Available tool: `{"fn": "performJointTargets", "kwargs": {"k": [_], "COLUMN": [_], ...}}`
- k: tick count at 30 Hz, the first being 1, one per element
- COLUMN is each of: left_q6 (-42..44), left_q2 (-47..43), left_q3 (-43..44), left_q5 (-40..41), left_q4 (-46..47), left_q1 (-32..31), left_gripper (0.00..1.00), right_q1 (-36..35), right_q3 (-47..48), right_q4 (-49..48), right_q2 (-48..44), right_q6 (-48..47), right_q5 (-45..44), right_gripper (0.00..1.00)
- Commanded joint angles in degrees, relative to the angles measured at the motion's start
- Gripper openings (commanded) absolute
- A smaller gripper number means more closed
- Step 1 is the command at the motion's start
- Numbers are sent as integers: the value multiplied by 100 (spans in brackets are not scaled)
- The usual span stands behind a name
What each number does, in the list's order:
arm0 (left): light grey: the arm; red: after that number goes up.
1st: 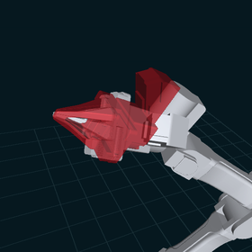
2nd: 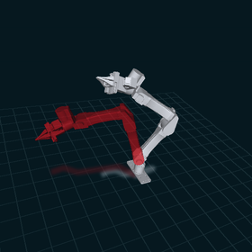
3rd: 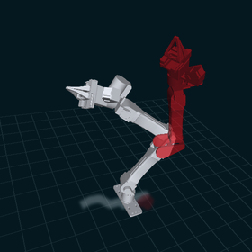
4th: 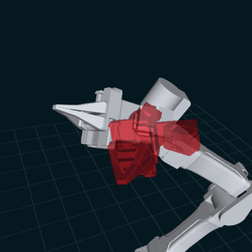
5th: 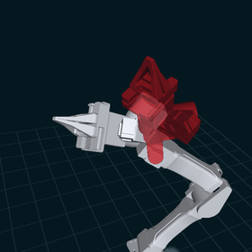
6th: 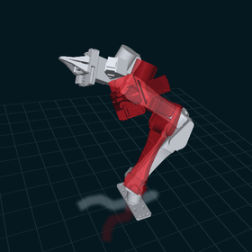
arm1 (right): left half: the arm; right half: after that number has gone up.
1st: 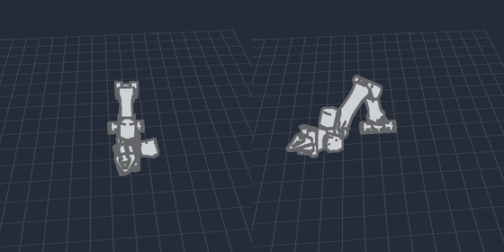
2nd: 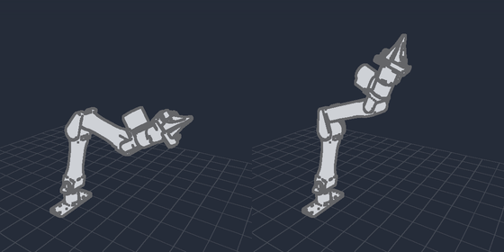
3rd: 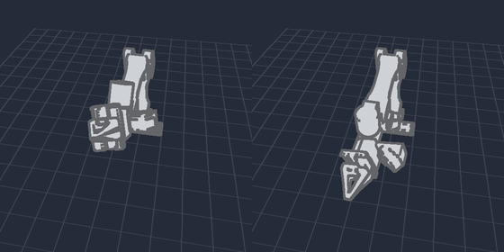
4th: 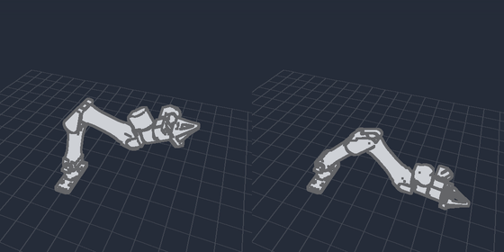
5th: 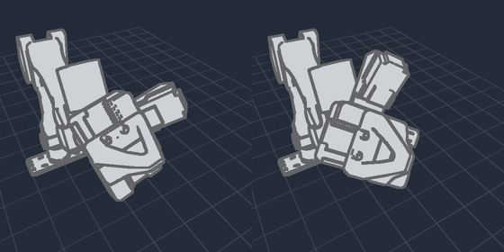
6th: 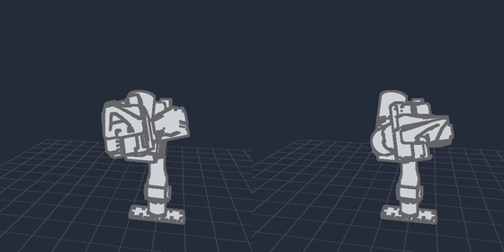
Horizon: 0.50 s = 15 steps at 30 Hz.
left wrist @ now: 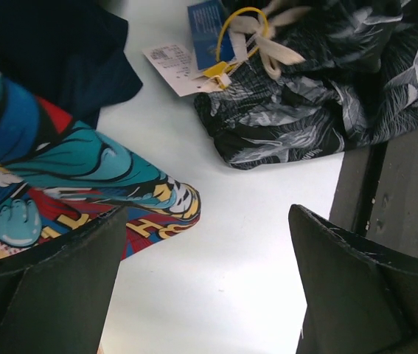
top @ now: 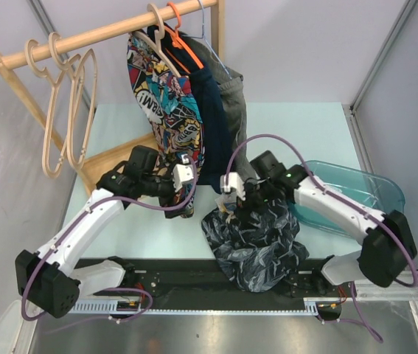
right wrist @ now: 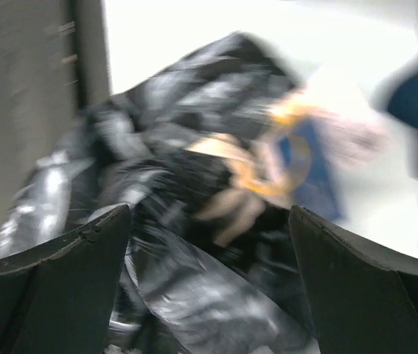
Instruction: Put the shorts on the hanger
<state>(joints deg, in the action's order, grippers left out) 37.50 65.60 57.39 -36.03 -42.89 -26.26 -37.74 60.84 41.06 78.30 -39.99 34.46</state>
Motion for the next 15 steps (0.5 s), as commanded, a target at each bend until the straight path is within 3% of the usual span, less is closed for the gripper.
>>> {"fn": "performJointTargets", "kwargs": {"k": [1,4,7,10,11,12,15], "left_q6": [-242,-313,-322,-339,-366,-374,-488], "left_q2": [-285,-346,-399,-443,-443,-443,-434], "left_q3": [-96,-114,-114,-79,-61,-52,18], "left_q5": [-141,-193,-194,-176,-185,-185,-185], "left_q4": [150,159,123,115,123,123,176], "left_q1": [226,385,473,543,578,596,657], "left_gripper": [95,95,95,95,95,95,95], "right_q1": [-269,-296,-243,-6,81,169,591], "right_q3": [192,192,218,419,524,639,1175], "right_q4": [903,1220,1264,1134,1080,1001,431], "right_q2": [527,1000,1432,1609,1661,1679,1557], "right_q6": [-387,-501,-440,-221,-159,42,551], "right_q5": [562,597,422,395,395,369,158], "right_gripper": [92,89,73,37,11,0,0]}}
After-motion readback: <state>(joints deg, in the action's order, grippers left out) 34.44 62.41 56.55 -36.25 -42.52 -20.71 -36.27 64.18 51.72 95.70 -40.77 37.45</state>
